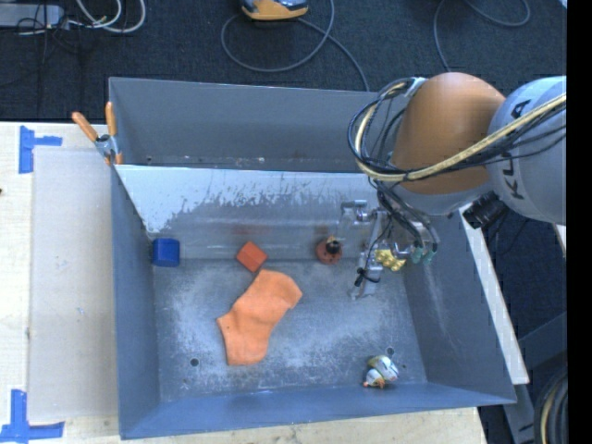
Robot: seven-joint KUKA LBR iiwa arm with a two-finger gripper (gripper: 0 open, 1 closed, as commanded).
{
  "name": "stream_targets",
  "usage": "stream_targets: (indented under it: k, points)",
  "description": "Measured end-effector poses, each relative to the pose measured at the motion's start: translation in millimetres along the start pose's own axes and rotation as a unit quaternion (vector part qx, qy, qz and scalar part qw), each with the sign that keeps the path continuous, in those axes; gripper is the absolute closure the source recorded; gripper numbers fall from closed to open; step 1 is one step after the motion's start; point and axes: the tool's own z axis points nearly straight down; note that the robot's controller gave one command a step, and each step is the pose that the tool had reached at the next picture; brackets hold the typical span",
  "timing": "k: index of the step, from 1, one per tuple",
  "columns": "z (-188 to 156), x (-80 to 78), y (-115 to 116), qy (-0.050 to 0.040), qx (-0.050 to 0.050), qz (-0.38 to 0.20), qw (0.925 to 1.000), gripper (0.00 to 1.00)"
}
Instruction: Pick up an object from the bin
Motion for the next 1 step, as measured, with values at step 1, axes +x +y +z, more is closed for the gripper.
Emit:
stream_targets:
  k: [1]
  points:
    - [-4.7,-1.4,0.0,-0.0036,0.000,0.000,1.0000,0.00]
